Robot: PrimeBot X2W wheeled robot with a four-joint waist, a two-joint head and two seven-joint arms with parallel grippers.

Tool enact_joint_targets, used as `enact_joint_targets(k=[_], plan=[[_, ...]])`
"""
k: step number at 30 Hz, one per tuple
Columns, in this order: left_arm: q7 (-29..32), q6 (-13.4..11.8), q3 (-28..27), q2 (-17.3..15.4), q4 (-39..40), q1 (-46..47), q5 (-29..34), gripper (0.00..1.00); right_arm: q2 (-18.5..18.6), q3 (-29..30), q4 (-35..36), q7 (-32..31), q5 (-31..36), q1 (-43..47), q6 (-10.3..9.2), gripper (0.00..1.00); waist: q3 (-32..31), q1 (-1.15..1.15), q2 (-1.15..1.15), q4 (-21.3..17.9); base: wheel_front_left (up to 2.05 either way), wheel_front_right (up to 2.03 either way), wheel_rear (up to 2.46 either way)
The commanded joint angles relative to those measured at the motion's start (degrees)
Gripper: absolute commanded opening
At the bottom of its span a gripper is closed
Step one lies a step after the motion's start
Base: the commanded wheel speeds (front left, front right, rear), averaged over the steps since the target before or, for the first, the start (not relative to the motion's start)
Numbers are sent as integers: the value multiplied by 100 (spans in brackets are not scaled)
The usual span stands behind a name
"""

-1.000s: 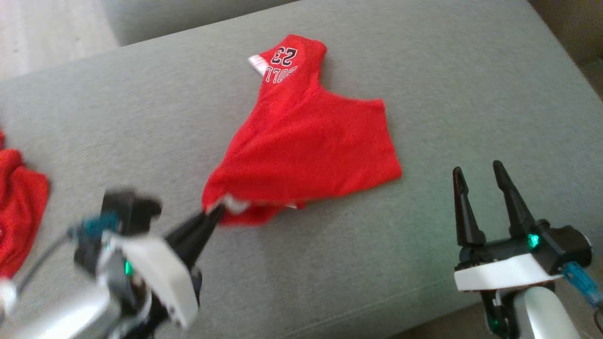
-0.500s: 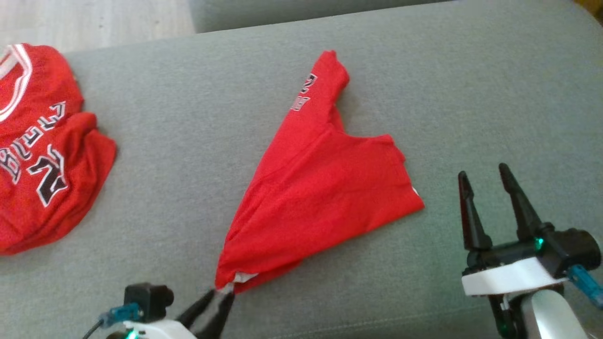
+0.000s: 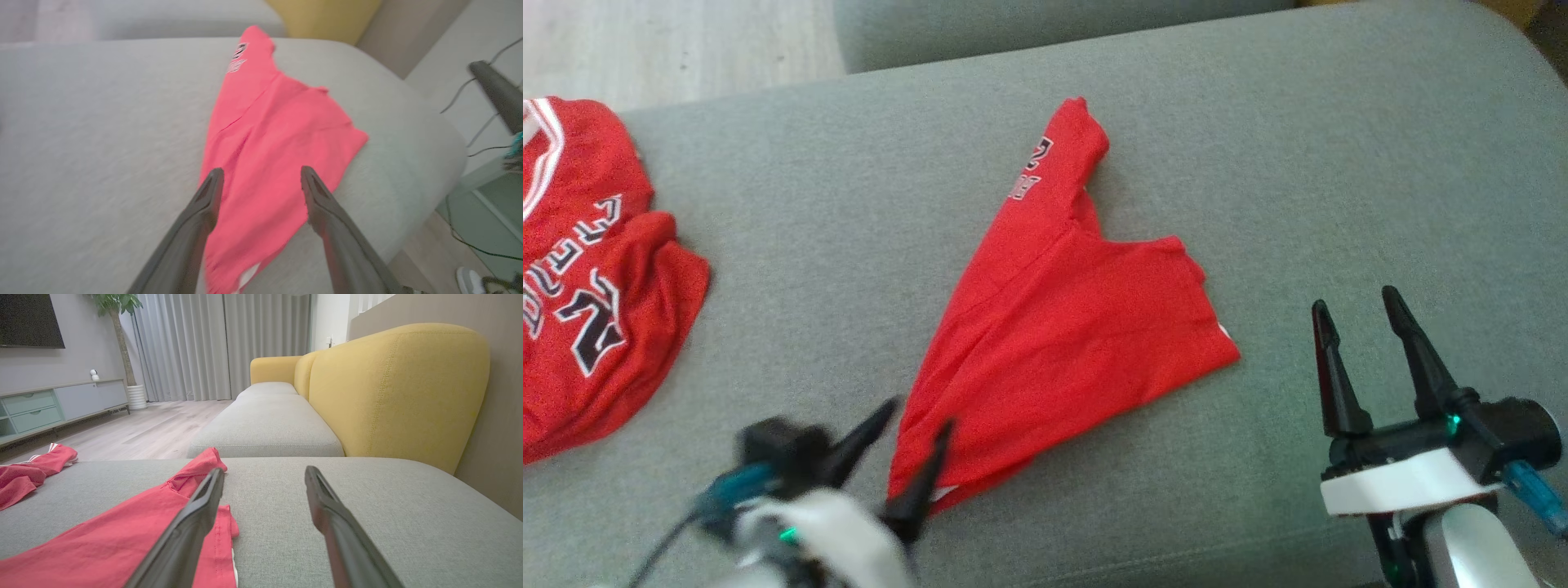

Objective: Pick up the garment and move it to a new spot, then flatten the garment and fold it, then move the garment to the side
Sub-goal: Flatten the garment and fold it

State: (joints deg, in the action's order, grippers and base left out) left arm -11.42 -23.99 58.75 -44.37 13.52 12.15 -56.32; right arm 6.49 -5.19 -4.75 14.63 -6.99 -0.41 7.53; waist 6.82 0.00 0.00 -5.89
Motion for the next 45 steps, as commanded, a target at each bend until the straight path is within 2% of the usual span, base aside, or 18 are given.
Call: enact_joint_targets(k=[1,3,6,10,12,16,19,22,34,37,38,40,41,42,43,45], plan=[[0,83,-140,66,181,501,132,100,85,-138,198,37,20,-52,-4,100,54,0,0,-59,0,0,0],[172,204,132,402,16,903,505,100,59,-190,196,37,16,-103,-4,100,112,0,0,-139,0,0,0],[392,459,502,1102,-472,1434,835,100,23,-269,191,37,3,-191,-4,100,222,0,0,-283,0,0,0],[511,866,774,1976,-1422,2034,998,100,-8,-333,186,37,-10,-312,-4,100,421,0,0,-495,0,0,0],[518,1015,826,2293,-1978,2344,1092,100,-33,-369,188,37,-12,-375,-4,100,531,0,0,-613,0,0,0],[520,1130,794,2765,-3052,2923,1230,100,-71,-422,171,37,-20,-474,-4,100,737,0,0,-830,0,0,0],[582,1154,759,2980,-3783,3295,1298,100,-105,-464,161,37,-21,-521,-4,100,852,0,0,-973,0,0,0],[715,1297,784,3184,-4520,3621,1307,100,-139,-484,138,37,-37,-552,-4,100,940,0,0,-1108,0,0,0],[424,1944,948,3641,-5793,4518,1551,100,-226,-625,115,37,-24,-714,-4,100,1179,0,0,-1277,0,0,0],[590,2212,1042,3747,-6129,4627,1539,100,-243,-689,90,37,-30,-766,-4,100,1226,0,0,-1316,0,0,0],[691,2335,1089,3778,-6244,4648,1539,94,-246,-708,79,37,-33,-781,-4,100,1237,0,0,-1328,0,0,0],[865,2576,1150,3836,-6448,4664,1509,58,-251,-740,62,37,-39,-800,-4,100,1251,0,0,-1354,0,0,0],[917,2661,1157,3865,-6535,4665,1471,44,-254,-754,55,37,-42,-806,-4,100,1257,0,0,-1367,0,0,0],[957,2732,1166,3892,-6612,4663,1441,33,-256,-763,45,37,-46,-812,-4,100,1260,0,0,-1379,0,0,0],[957,2732,1166,3892,-6612,4663,1441,33,-256,-763,45,37,-46,-812,-4,100,1260,0,0,-1379,0,0,0],[1012,2842,1181,3939,-6743,4645,1379,0,-260,-751,26,37,-59,-817,-4,100,1254,0,0,-1391,0,0,0]])
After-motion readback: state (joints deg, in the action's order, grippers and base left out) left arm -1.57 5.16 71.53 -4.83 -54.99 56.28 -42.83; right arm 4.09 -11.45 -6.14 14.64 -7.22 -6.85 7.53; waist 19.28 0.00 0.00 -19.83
